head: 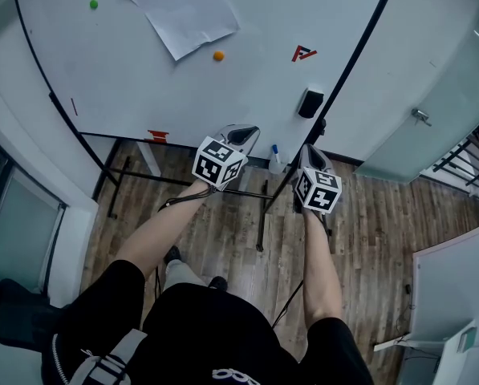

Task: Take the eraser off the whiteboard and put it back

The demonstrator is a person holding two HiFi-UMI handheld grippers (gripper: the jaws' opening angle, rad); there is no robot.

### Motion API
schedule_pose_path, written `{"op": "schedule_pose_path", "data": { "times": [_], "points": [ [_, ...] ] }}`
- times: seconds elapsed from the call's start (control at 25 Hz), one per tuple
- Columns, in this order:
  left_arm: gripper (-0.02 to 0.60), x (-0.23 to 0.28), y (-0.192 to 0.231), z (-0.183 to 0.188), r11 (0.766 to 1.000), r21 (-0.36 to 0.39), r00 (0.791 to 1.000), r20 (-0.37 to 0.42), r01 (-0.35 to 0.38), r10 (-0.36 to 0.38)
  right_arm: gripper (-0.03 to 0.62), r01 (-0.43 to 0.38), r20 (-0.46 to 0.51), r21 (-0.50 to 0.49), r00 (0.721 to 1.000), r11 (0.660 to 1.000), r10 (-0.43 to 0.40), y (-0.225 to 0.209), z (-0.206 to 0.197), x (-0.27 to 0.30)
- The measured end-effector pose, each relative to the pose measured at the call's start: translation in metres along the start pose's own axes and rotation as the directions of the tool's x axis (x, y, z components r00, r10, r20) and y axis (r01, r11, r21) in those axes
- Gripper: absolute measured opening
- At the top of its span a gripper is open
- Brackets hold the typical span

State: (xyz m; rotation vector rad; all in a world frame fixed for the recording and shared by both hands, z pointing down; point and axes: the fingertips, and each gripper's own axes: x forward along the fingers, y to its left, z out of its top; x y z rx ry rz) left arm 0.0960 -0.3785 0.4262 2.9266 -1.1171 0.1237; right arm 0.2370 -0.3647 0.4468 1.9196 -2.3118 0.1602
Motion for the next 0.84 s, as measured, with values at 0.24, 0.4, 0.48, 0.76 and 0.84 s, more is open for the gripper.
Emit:
{"op": "schedule_pose_path", "data": {
  "times": [0.24,0.4,0.48,0.76,0.84],
  "points": [
    [0.009,0.000,-0.003,0.000,1.000,0.002,1.000,-0.001,-0.001,0.001,0.023,0.001,0.004,-0.005,1.000,1.000,-0.001,-0.002,0.001,-0.003],
    [0.009,0.003,-0.005,0.001,1.000,0.002,1.000,0.001,0.002,-0.002,0.025,0.002,0.003,-0.005,1.000,1.000,-0.002,-0.005,0.002,-0.006],
    [0.009,0.005,-0.006,0.002,1.000,0.000,1.000,0.002,0.004,-0.004,0.023,0.000,0.002,-0.006,1.000,1.000,0.000,-0.007,0.002,-0.007],
    [0.009,0.010,-0.005,0.011,1.000,0.007,1.000,0.014,0.005,-0.006,0.023,-0.002,0.011,-0.003,1.000,1.000,0.002,-0.012,0.008,-0.003],
    [0.009,0.010,-0.004,0.012,1.000,0.010,1.000,0.017,0.005,-0.005,0.025,-0.006,0.019,-0.001,1.000,1.000,0.006,-0.010,0.011,-0.002]
  ]
}}
